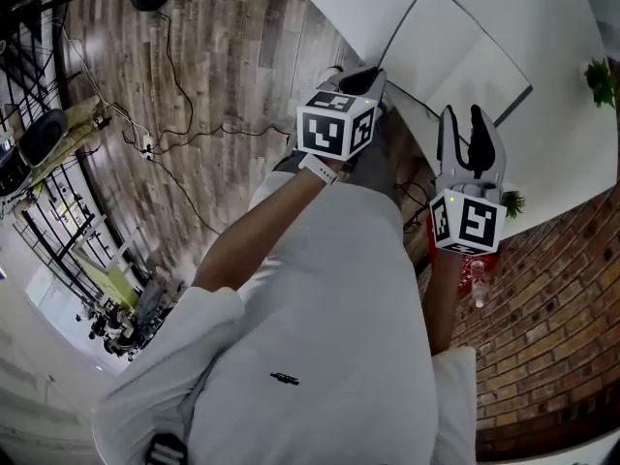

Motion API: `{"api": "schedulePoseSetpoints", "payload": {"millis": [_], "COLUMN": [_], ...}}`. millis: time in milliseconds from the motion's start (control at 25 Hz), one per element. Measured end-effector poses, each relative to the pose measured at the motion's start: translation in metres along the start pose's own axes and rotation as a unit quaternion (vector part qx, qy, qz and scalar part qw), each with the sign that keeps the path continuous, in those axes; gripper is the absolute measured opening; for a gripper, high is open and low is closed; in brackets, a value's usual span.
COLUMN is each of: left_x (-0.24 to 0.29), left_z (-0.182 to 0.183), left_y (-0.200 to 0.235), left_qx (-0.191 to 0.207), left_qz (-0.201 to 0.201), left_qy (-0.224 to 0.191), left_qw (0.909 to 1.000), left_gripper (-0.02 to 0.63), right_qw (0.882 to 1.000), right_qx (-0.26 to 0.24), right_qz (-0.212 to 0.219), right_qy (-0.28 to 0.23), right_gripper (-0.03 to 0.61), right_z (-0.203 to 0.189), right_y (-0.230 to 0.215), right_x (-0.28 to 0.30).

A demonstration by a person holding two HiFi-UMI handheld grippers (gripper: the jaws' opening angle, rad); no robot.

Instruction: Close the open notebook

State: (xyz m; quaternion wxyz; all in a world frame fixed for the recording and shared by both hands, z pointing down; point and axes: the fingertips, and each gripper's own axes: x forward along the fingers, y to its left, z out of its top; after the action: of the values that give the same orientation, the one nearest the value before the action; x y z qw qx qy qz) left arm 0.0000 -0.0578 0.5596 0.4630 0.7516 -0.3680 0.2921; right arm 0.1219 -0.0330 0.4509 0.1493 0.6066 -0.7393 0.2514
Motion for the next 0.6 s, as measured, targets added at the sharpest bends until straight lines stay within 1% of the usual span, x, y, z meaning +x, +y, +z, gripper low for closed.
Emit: {"api": "schedulePoseSetpoints", "payload": {"millis": [80, 200, 360, 600], "left_x": [-0.004, -0.011, -0.019, -0.028], "left_z": [0.004, 0.009, 0.01, 0.007], "left_y": [-0.006, -0.021, -0.041, -0.067], "left_qx": [0.01, 0.054, 0.118, 0.171], "left_qz": [-0.006, -0.011, -0.016, -0.037], "left_qy": [-0.005, -0.013, -0.019, -0.027], "left_qw": [0.9999, 0.9984, 0.9928, 0.9841], "left_gripper": [0.021, 0.021, 0.023, 0.023], "right_qw": [1.0, 1.0, 0.999, 0.998], "right_qx": [0.001, 0.003, 0.007, 0.006], "right_qz": [-0.004, -0.014, -0.029, -0.051], "right_qy": [-0.005, -0.014, -0.026, -0.038], "right_gripper": [0.176, 0.176, 0.176, 0.176], "right_z": [0.002, 0.004, 0.007, 0.007], "right_y": [0.0, -0.001, -0.002, -0.006], "right_x": [-0.003, -0.012, -0.024, -0.044]}}
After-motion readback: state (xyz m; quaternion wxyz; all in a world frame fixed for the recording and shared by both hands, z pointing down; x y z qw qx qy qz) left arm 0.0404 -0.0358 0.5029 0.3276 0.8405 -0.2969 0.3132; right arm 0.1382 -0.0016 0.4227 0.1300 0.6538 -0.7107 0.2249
